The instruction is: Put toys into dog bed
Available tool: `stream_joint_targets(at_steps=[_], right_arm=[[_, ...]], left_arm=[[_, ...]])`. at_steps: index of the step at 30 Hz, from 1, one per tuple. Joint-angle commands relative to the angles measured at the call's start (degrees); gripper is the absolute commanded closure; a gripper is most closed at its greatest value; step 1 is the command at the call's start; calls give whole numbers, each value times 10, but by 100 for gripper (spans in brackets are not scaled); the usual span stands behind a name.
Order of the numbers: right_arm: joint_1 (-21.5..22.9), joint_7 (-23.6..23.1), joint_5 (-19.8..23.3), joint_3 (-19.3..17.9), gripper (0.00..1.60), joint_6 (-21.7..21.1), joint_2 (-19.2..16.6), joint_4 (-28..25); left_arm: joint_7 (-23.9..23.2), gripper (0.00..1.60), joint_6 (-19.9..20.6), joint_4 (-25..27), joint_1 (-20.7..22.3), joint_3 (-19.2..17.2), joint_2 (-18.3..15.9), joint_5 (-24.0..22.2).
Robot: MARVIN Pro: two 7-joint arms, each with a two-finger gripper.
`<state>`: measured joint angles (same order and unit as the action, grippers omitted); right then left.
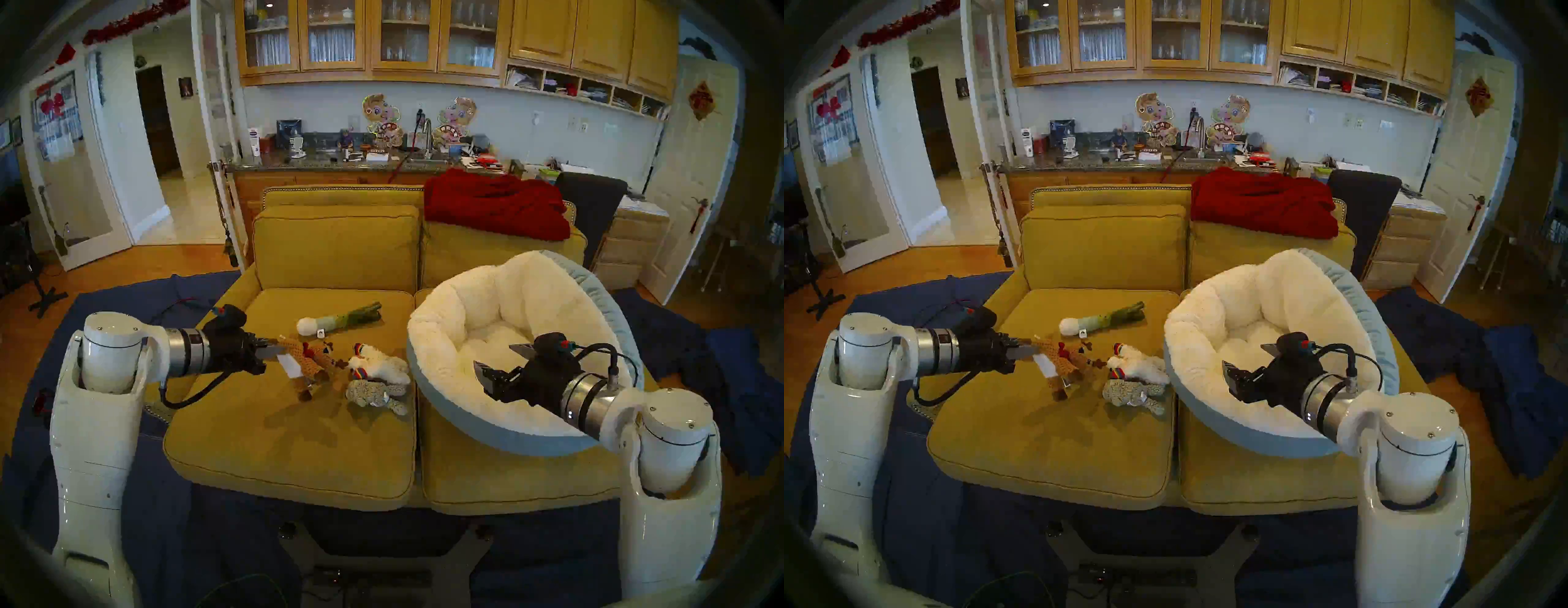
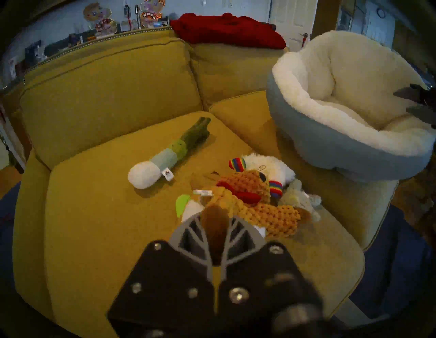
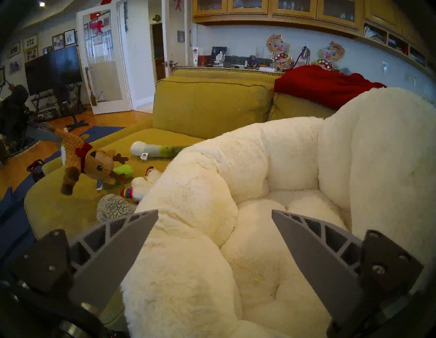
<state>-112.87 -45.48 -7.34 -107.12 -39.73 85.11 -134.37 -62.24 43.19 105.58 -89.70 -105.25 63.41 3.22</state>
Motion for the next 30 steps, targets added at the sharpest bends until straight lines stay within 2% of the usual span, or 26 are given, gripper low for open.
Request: stream_joint_targets(at_steps=[1,8,10,13,21,25,27,30], right_arm=[[7,0,1,1,0,2,-1,-15],[7,0,1,1,0,2,-1,-15],[7,0,1,1,0,2,-1,-15],[7,0,1,1,0,2,-1,-15],[7,0,1,1,0,2,-1,-15],[7,0,1,1,0,2,-1,-15],[7,0,1,1,0,2,-1,-15],[7,0,1,1,0,2,-1,-15]], left_arm=[[-4,160,28,43,54,32,14,-14],[30,160,55,66,87,73,24,-17],[42,160,60,79,85,76,25,-22],[51,160,74,78,112,91,28,-21],[80,160,91,96,136,122,41,-26],[103,160,102,97,152,137,64,-30],[118,160,109,87,171,160,80,-28],[129,160,110,86,175,174,92,-24]])
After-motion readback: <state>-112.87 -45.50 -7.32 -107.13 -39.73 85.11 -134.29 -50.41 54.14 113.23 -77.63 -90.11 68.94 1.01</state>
